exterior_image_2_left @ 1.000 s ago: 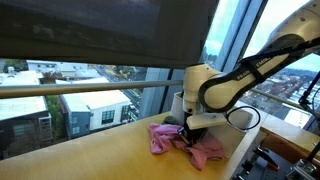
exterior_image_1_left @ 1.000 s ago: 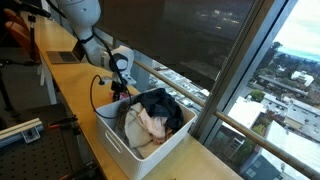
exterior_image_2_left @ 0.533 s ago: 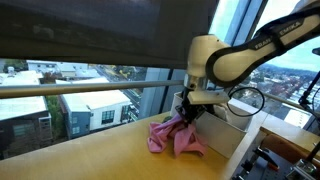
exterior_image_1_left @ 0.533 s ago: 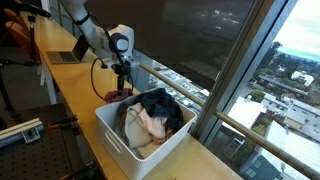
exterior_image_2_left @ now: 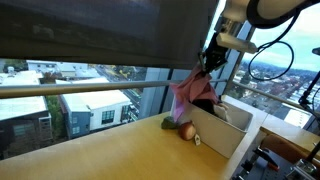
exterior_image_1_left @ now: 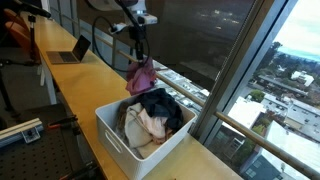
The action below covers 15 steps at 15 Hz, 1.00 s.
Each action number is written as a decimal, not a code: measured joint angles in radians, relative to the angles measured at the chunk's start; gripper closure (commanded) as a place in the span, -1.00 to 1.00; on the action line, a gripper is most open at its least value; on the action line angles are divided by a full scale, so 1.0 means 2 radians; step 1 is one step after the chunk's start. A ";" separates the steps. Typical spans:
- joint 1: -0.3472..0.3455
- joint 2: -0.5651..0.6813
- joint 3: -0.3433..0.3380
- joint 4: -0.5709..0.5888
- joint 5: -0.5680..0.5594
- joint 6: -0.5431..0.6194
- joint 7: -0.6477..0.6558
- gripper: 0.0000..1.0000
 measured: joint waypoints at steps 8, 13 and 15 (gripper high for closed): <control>-0.110 -0.090 -0.002 -0.046 -0.004 -0.037 -0.014 0.97; -0.123 -0.044 -0.002 -0.085 -0.004 -0.017 -0.011 -0.07; -0.122 -0.029 -0.001 -0.083 -0.004 -0.016 -0.009 -0.33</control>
